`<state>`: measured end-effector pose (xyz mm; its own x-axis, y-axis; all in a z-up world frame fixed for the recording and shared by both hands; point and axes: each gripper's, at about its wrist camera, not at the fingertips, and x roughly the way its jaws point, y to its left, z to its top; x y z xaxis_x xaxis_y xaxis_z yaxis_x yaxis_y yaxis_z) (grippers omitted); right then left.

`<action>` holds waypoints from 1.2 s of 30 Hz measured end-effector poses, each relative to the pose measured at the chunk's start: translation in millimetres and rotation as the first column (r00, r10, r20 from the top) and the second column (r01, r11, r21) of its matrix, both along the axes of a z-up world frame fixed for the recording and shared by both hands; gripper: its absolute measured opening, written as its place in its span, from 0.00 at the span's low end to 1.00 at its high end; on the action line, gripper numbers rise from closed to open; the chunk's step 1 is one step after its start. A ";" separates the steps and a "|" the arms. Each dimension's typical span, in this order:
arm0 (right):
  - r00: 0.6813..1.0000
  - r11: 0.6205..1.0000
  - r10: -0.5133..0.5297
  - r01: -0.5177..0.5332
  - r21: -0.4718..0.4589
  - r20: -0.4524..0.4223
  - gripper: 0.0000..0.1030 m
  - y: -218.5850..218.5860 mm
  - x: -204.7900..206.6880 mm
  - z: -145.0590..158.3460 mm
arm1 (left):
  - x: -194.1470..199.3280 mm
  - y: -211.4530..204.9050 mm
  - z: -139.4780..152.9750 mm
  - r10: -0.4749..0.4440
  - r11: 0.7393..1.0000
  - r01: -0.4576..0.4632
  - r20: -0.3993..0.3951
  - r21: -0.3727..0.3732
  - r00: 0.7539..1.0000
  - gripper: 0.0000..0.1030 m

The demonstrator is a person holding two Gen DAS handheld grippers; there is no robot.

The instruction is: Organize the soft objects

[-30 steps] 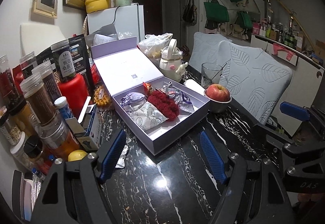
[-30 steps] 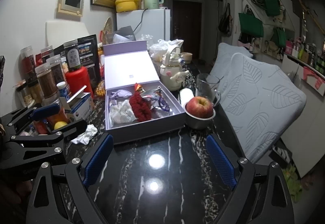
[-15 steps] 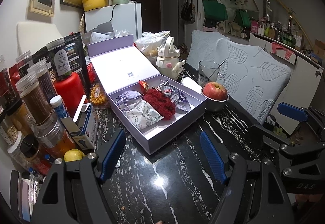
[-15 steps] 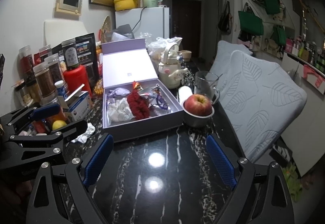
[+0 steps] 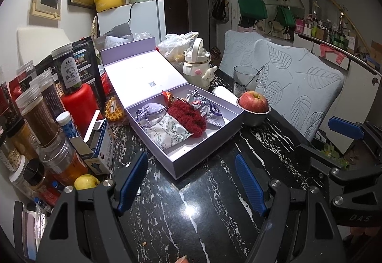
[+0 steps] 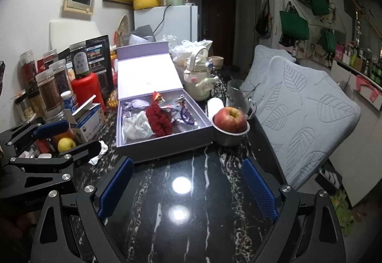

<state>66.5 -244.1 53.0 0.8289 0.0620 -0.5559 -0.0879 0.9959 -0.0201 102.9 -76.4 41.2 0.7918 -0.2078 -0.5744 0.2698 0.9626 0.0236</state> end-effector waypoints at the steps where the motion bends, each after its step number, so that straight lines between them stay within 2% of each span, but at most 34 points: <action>1: 1.000 1.000 0.001 -0.001 0.000 -0.001 0.91 -0.2 0.0 -0.2 | 0.1 -0.1 -0.2 0.000 1.000 0.000 -0.001 0.000 1.000 0.74; 36: 1.000 1.000 0.021 -0.021 -0.020 -0.021 0.91 1.1 0.5 -8.0 | -1.2 4.2 -7.5 -0.006 1.000 0.006 -0.034 0.004 0.999 0.74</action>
<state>66.9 -243.0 44.9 0.8159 0.0679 -0.5742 -0.1092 0.9933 -0.0378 101.7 -72.3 33.7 0.7705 -0.2103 -0.6018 0.2763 0.9609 0.0181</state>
